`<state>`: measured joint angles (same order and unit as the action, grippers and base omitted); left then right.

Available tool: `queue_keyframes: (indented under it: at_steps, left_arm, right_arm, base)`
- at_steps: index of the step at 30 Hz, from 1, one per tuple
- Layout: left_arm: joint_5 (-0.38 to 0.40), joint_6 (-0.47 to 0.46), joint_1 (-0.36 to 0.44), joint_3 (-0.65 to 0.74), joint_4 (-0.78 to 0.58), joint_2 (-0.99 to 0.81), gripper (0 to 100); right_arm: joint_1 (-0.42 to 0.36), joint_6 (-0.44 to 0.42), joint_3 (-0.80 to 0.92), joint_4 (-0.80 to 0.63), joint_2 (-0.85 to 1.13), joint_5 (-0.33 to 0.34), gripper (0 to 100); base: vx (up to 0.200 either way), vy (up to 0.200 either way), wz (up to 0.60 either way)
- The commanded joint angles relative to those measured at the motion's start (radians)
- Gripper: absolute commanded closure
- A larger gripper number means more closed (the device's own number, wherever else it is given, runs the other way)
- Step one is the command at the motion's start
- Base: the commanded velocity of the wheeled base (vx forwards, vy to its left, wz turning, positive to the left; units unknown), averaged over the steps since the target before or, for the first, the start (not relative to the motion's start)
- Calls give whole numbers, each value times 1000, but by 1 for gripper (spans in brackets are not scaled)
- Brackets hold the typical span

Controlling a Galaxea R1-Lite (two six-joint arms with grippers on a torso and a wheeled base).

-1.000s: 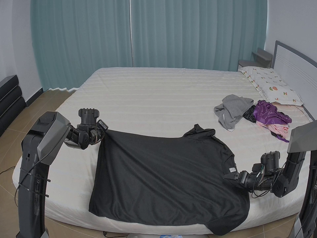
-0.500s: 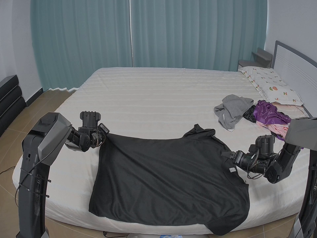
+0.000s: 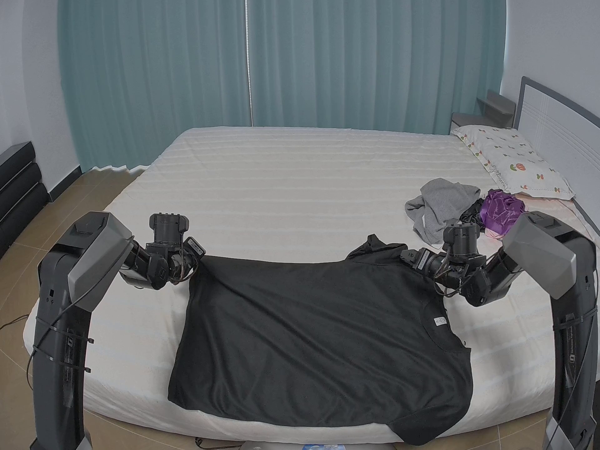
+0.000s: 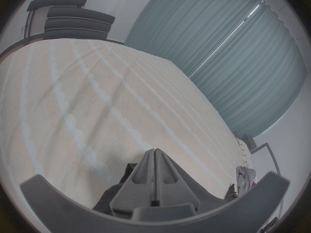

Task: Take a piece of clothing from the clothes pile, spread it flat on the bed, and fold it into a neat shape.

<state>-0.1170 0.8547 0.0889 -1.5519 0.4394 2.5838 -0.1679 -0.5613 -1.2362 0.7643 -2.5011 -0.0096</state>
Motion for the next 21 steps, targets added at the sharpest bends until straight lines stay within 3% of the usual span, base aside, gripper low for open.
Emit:
queue_keyframes:
  at_steps: [1,15,16,21]
  left_arm:
    - [7,3,-1,13,-4,-10,100]
    - [7,3,0,15,-7,-7,100]
    - [7,3,0,15,-7,-7,100]
    - [7,3,0,13,-7,-7,100]
  right_arm:
    - [-13,50,-223,-102,-170,-63,0]
    - [-5,52,-471,-195,-292,-148,0]
    - [-5,49,-477,-194,-294,-150,100]
    - [-5,41,-479,-184,-286,-150,100]
  base:
    - [0,0,0]
    - [0,0,0]
    - [0,0,0]
    - [0,0,0]
